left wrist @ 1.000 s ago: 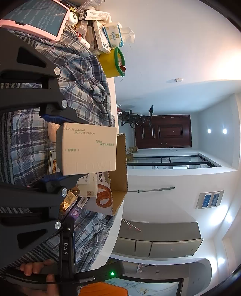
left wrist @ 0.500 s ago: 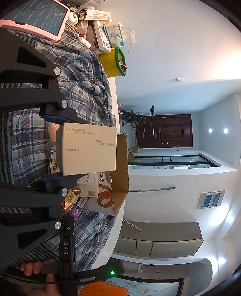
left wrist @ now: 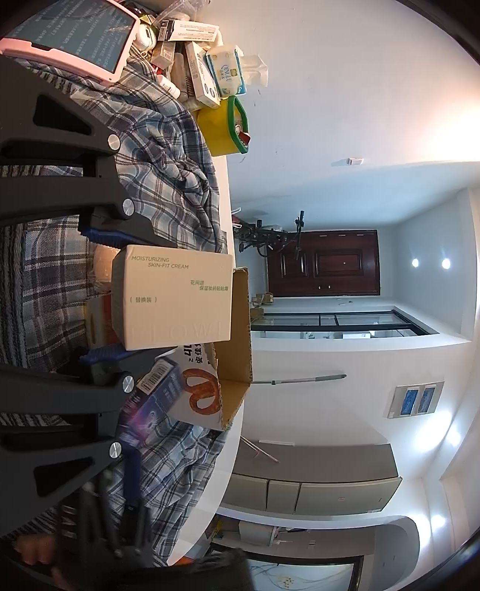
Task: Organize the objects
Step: 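Close the right gripper on the purple-blue box and lift it, then raise the purple-blue box with the right gripper while the left holds the white box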
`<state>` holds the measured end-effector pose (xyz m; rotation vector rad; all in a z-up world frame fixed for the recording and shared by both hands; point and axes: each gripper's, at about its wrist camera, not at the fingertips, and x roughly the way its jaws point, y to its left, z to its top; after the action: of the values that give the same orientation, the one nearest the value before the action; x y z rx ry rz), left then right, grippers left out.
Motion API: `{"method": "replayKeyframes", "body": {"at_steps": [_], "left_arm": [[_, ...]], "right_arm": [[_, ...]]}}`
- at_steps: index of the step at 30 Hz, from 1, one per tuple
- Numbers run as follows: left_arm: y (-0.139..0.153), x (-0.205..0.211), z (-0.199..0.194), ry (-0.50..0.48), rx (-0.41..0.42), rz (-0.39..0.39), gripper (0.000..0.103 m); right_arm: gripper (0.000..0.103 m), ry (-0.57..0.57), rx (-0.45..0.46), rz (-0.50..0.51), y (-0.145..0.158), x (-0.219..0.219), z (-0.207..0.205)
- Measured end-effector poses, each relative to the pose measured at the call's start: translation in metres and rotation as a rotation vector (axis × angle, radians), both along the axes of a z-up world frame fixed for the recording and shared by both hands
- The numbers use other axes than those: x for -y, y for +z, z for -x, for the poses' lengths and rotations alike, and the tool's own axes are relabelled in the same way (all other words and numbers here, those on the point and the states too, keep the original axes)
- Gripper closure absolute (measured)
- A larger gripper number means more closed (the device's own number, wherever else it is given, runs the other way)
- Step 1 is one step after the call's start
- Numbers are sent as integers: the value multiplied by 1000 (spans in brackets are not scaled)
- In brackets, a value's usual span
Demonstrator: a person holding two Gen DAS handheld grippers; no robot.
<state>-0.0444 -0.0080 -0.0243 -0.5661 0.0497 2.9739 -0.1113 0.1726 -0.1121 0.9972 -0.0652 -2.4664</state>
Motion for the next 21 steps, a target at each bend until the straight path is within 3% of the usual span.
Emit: {"method": "replayKeyframes", "body": {"at_steps": [9,21], "left_arm": [[3,3,-2,0,-8,-9,58],[3,3,-2,-1,-9,-5,58]], "right_arm": [[51,70,40,-13,-7,12,-11],[49,73,90,-71,-17,3,-31]]}}
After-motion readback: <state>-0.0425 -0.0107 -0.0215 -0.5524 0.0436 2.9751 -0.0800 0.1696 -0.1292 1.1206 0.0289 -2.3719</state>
